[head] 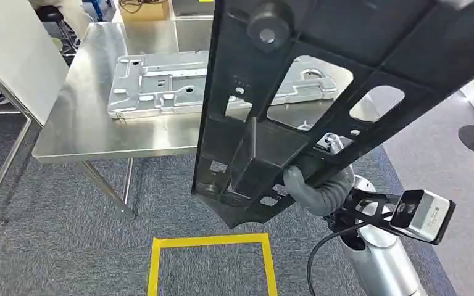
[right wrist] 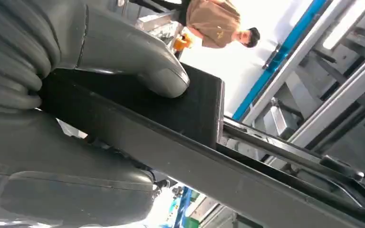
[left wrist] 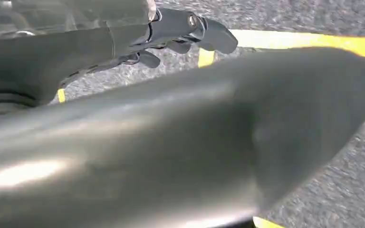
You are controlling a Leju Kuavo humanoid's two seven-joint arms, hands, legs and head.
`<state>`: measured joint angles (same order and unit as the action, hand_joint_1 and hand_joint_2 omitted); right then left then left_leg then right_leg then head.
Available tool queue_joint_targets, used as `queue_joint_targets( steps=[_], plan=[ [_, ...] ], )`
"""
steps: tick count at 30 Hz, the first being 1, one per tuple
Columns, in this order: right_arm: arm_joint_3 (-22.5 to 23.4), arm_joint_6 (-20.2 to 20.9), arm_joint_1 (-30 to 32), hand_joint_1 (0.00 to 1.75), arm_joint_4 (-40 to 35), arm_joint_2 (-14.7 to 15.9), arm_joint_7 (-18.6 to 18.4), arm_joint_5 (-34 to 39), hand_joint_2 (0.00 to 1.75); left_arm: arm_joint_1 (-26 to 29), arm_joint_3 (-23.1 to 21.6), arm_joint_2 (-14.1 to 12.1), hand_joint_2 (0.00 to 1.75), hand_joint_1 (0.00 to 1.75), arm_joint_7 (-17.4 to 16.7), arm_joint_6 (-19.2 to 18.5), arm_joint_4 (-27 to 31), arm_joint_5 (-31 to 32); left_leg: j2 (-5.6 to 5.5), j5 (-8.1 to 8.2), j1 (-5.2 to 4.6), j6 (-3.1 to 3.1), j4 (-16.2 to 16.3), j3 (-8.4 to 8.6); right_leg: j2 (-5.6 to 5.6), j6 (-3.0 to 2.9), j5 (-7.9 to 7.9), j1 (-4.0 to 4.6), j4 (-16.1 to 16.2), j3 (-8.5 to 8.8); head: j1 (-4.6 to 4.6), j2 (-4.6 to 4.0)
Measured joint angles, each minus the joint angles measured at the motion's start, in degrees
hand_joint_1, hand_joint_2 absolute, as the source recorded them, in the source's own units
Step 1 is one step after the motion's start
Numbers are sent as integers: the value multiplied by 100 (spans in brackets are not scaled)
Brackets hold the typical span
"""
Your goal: Take the parts from the cabinet and place them on the table.
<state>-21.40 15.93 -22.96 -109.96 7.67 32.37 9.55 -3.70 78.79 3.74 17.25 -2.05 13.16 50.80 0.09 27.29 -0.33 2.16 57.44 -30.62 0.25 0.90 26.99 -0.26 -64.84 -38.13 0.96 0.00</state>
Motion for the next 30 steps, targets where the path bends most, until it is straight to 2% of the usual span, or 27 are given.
queue_joint_targets(
  steps=[1,2,3,4,5,6,7,8,9,11,12,13,14,16,17,18,19,21,22,23,24,26,27,28,29,30],
  plan=[
    [20,-11,3,175,-9,7,9,-4,175,-3,-2,0,0,0,0,0,0,0,0,48,-12,-8,-1,63,-14,-61,-344,27,506,176,0,0],
    [35,-17,18,175,-15,9,13,-9,175,-2,-2,18,0,0,0,0,-2,0,-3,83,-14,-27,2,110,-40,-95,-353,65,661,211,9,0],
    [50,-31,18,175,-20,11,17,-13,175,-15,-2,22,0,0,0,2,-2,0,-3,105,-8,-64,-8,81,-39,-82,-224,83,743,214,31,0],
    [57,-33,26,175,-24,11,20,-13,175,-21,-2,20,0,0,0,7,-2,0,6,128,-1,-102,-25,70,-38,-102,-334,85,741,219,24,0],
    [68,-31,34,175,-33,17,20,-15,175,-13,-2,20,0,0,-2,18,-2,0,17,96,-4,-139,46,108,-18,-129,-331,89,768,227,31,2],
    [72,-33,37,175,-35,17,20,-17,175,-14,-2,20,0,0,-6,28,-2,-2,15,99,-16,-178,40,147,-4,-148,-324,56,783,288,35,0],
    [74,-31,40,175,-44,17,20,-17,175,-23,-2,6,0,0,-9,39,-2,-2,9,150,-5,-196,139,105,-8,-155,-321,8,837,378,26,2],
    [79,-28,32,175,-48,20,22,-17,175,-32,-2,9,0,0,-9,42,-2,-2,0,197,-11,-225,392,-8,-13,-189,-299,4,858,436,39,0],
    [79,-28,28,175,-48,15,24,-20,175,-44,-2,11,0,0,-9,42,-2,-2,-3,322,11,-261,802,-239,-16,-210,-271,5,859,460,55,0],
    [79,-28,48,175,-48,17,22,-26,175,-39,-2,9,0,0,-9,44,-2,-2,-1,726,64,-316,1633,-773,-11,-216,-203,6,856,511,50,0],
    [79,-28,60,175,-48,17,22,-26,175,-25,-2,9,0,0,-9,46,-2,-2,-1,788,82,-332,1844,-947,1,-208,-170,2,854,542,55,0],
    [79,-28,71,175,-48,17,22,-26,175,-12,-2,9,0,0,-9,46,-2,-2,0,693,103,-356,1797,-1001,16,-193,-135,-7,853,589,52,0],
    [79,-28,73,175,-48,17,22,-26,175,-9,-2,4,0,0,-9,46,-2,-2,0,449,119,-372,1489,-923,28,-173,-94,-16,851,645,52,0],
    [79,-24,73,175,-48,17,22,-24,175,-9,-2,-2,0,0,-9,48,-2,-2,1,-273,153,-379,410,-524,36,-119,15,-44,836,787,52,0],
    [83,-22,73,175,-48,17,24,-22,175,1,-2,-4,0,0,-9,46,-2,-2,-7,-382,161,-386,130,-432,35,-84,57,-42,833,806,50,0],
    [85,-15,72,175,-48,17,24,-15,175,-15,-4,-4,0,0,-9,46,-2,-2,-3,-181,111,-330,23,-442,50,-45,76,-29,812,788,57,0],
    [87,-15,75,175,-48,17,20,-11,175,-15,-4,-4,0,0,-11,44,-2,-2,-2,-259,104,-271,59,-424,51,-6,95,-26,827,770,52,0],
    [100,-13,89,175,-48,26,22,-11,175,6,-4,-4,0,0,-9,44,-2,-2,-3,-247,101,-199,60,-410,48,49,106,-20,794,816,46,0],
    [116,-13,90,175,-48,26,22,-11,175,5,-4,-4,0,0,-9,44,-2,-2,-11,-252,123,-158,26,-342,37,82,147,-44,726,800,55,2],
    [131,-9,81,175,-50,26,24,-9,175,-3,-4,-4,0,0,-9,44,-2,0,-10,-230,123,-126,18,-302,23,100,174,-52,497,700,35,0],
    [142,0,72,175,-52,26,22,-9,175,-8,-4,-7,0,0,-9,44,-2,0,-8,-203,122,-88,18,-276,16,122,310,-50,105,470,28,0],
    [153,15,81,175,-52,26,22,-9,175,-22,-4,-11,0,0,-4,44,-2,15,-8,-139,103,-64,20,-220,13,155,678,-54,-773,-94,24,0],
    [155,26,91,175,-50,26,22,-9,175,-21,-4,-13,0,0,-4,39,-2,18,-11,-98,93,-59,21,-179,11,158,775,-52,-1073,-323,22,0],
    [162,39,100,175,-50,28,22,-9,175,-16,-4,-13,0,0,-4,37,-2,20,-14,-55,84,-63,21,-122,10,145,711,-49,-1094,-424,22,0],
    [170,39,103,175,-52,28,20,-7,175,-10,-4,-13,0,0,-4,37,-2,24,-20,-5,75,-66,21,-51,10,114,498,-44,-845,-378,24,0],
    [186,39,102,175,-55,28,20,-7,175,-10,-4,-13,0,0,-4,35,-2,26,-26,47,66,-73,20,26,10,73,178,-39,-389,-229,22,0]
  ],
)
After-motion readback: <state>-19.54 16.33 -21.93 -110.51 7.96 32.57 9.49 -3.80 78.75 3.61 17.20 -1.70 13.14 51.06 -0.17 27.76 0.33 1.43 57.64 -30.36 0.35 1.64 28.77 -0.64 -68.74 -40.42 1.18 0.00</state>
